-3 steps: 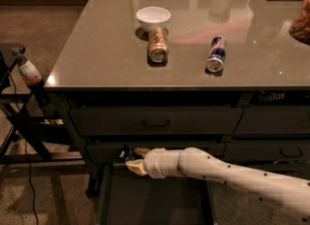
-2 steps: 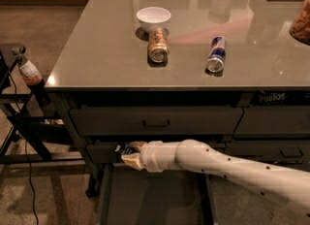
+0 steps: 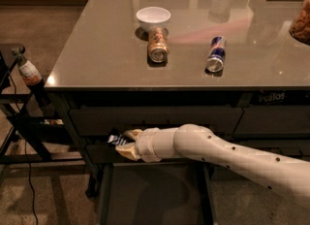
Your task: Pick rxbar blueberry from bottom drawer and place on counter
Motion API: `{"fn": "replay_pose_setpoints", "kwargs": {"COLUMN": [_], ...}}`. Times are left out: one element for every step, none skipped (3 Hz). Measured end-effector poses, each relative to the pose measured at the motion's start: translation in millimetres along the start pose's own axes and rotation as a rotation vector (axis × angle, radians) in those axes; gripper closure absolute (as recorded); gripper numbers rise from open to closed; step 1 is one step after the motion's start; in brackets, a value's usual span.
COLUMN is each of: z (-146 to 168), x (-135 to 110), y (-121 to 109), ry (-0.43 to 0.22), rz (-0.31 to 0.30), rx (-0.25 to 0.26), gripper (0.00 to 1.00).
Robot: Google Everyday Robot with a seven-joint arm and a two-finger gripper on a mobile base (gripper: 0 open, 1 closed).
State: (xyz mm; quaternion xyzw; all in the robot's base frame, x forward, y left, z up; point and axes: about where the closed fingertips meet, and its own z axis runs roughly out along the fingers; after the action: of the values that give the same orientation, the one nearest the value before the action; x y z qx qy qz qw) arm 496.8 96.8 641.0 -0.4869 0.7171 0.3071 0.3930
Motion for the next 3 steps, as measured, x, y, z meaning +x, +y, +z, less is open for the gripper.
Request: {"fn": "replay_pose_setpoints", "kwargs": {"z": [-0.1, -8.2, -23.6], "x": [-0.3, -17.3, -47.8], "y": [0.0, 2.5, 10.3], "ry": [0.000, -0.003, 0.006], "rz": [0.000, -0.017, -0.054], "rx": [0.000, 0.000, -0.006], "gripper": [1.00, 1.00, 1.00]}}
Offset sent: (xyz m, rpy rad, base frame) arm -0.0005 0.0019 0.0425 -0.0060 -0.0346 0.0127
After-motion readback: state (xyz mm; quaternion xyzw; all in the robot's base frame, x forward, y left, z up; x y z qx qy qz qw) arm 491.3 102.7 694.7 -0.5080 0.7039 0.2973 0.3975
